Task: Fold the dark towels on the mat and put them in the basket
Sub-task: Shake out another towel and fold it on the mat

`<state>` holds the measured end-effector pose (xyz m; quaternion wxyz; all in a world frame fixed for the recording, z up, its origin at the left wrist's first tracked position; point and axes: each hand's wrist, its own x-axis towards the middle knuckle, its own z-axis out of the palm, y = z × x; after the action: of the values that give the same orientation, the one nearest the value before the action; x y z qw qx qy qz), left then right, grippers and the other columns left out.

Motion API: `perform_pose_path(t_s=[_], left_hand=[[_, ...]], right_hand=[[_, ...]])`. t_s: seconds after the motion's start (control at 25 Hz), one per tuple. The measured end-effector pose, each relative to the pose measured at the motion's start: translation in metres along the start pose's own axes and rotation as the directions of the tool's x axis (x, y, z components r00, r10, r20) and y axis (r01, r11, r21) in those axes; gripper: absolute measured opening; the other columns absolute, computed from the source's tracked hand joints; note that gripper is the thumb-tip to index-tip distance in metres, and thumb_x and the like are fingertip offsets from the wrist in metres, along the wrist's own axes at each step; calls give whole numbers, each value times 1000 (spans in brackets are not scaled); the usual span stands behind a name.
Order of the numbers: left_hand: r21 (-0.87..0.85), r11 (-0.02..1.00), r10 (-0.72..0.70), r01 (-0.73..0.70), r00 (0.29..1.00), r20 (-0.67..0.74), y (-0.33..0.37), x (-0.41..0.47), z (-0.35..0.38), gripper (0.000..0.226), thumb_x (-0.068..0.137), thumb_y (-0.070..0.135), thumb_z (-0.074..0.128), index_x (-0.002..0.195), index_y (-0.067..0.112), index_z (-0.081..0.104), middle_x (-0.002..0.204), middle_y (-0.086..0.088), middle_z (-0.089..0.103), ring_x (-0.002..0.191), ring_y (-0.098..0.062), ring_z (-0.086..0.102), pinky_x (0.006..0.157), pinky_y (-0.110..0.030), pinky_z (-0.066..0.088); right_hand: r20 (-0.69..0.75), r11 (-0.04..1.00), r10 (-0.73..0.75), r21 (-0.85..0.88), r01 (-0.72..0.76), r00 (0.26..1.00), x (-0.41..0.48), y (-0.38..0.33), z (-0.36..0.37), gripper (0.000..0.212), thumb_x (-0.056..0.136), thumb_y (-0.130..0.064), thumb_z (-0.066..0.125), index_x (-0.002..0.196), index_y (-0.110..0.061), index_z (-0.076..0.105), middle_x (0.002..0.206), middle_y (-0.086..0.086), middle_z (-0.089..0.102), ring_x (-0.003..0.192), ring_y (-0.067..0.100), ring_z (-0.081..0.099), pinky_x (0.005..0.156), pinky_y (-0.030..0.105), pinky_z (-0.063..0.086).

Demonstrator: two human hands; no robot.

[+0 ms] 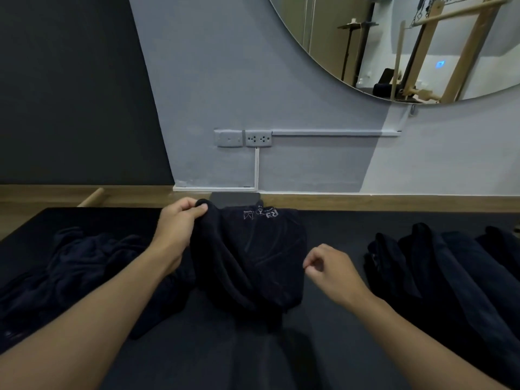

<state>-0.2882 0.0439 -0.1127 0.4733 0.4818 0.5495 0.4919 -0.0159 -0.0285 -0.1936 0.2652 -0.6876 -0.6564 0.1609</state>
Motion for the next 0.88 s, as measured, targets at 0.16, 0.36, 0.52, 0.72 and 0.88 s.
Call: perform_pose_path(t_s=[0.16, 0.36, 0.52, 0.72, 0.88], left_hand=[[18, 1000, -14, 13, 999, 46, -1, 1, 8, 24, 96, 11, 58, 72, 15, 58, 48, 9, 56, 38, 0, 49, 37, -14, 36], [-50, 999, 19, -15, 995, 97, 0, 2, 25, 25, 93, 9, 60, 70, 16, 62, 61, 2, 63, 54, -10, 56, 54, -23, 45], [-134, 990, 48, -33, 993, 111, 4, 3, 34, 25, 93, 6, 59, 70, 15, 62, 60, 2, 64, 53, -8, 59, 51, -18, 47], [-138, 990, 43, -42, 999, 5, -6, 14, 13, 22, 93, 9, 60, 72, 16, 64, 72, -3, 64, 70, -16, 60, 67, -27, 50], [21, 1000, 22, -19, 993, -118, -23, 24, -24, 23, 95, 16, 61, 73, 21, 66, 74, -3, 66, 75, -21, 61, 70, -33, 50]], right_hand=[[85, 970, 79, 223, -96, 993, -1, -10, 12, 13, 87, -13, 63, 80, -24, 65, 82, -10, 69, 79, 4, 64, 64, 12, 44], [352, 975, 67, 174, -136, 934, 3, -33, 57, 64, 70, -53, 81, 121, -27, 53, 114, -8, 59, 101, 10, 60, 84, 23, 48], [337, 996, 80, 14, -90, 938, 3, -39, 105, 64, 81, -41, 74, 132, -20, 42, 119, -2, 56, 107, 20, 58, 91, 35, 51], [257, 989, 117, 55, -135, 959, 9, -10, 112, 19, 92, -8, 51, 101, -16, 66, 95, 3, 70, 89, 24, 66, 82, 35, 54], [52, 908, 236, 345, -239, 970, 21, 28, 68, 16, 92, -5, 60, 92, -17, 70, 94, 6, 71, 88, 22, 64, 84, 36, 52]])
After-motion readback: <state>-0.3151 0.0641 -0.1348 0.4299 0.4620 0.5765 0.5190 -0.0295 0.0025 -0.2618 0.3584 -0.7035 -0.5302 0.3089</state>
